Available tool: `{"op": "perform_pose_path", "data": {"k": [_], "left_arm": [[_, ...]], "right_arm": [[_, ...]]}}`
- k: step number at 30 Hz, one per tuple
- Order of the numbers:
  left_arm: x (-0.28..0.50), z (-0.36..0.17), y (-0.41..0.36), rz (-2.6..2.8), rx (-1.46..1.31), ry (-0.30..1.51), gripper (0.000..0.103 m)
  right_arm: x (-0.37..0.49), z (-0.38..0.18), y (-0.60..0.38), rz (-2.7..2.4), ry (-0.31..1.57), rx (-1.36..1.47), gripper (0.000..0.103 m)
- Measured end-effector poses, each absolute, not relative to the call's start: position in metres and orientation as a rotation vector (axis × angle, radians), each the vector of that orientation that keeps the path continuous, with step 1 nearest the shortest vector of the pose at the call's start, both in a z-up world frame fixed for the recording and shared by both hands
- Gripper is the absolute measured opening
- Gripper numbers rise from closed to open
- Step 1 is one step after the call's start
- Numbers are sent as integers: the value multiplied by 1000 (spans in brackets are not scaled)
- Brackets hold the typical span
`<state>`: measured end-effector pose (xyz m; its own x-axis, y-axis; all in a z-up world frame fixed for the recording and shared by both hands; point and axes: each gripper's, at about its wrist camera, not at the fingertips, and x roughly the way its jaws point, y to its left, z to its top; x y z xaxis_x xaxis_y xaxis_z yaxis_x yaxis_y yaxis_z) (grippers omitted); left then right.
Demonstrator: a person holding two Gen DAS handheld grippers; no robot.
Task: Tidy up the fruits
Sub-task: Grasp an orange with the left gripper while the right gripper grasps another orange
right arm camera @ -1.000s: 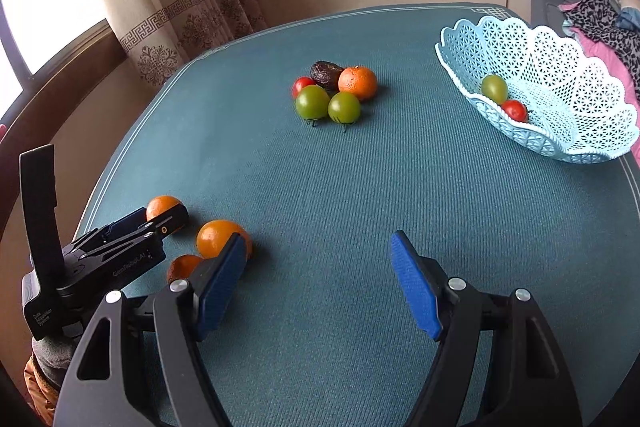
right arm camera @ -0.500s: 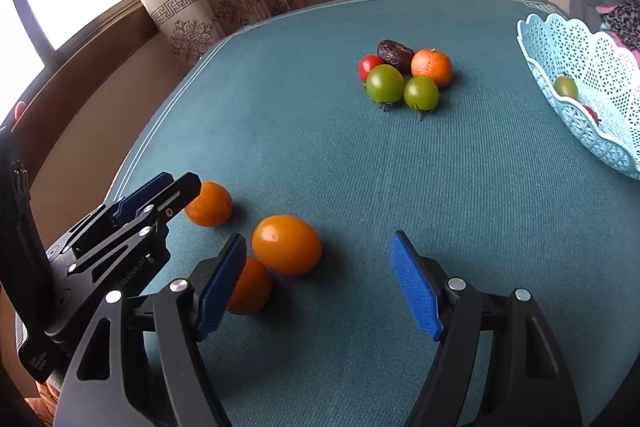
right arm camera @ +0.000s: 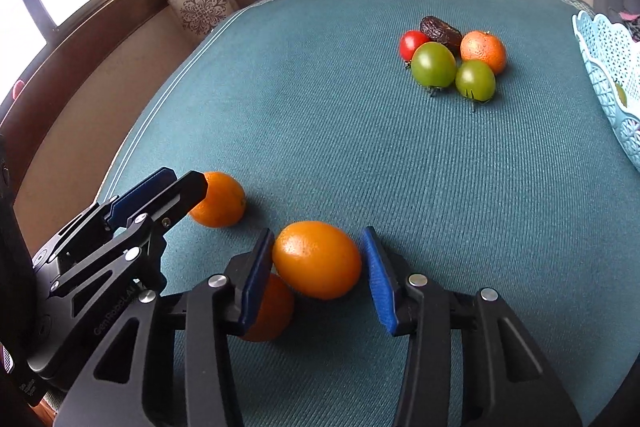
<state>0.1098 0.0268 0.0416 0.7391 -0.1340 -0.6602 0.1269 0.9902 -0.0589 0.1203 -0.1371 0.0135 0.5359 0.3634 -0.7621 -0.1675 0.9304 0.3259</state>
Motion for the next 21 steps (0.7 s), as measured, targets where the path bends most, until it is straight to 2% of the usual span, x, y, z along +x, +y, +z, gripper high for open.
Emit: {"op": "perform_pose_path", "data": {"k": [6, 14, 16, 21], "left_arm": [[112, 37, 23, -155, -10, 756, 47], [119, 27, 17, -174, 1, 817, 47], [122, 23, 16, -180, -1, 831, 42], [120, 25, 13, -168, 10, 823, 42]], "right_arm": [[113, 14, -145, 322, 961, 241, 42], [107, 17, -166, 274, 937, 282, 42], [107, 18, -169, 266, 927, 285, 42], [99, 23, -179, 254, 900, 289, 42]]}}
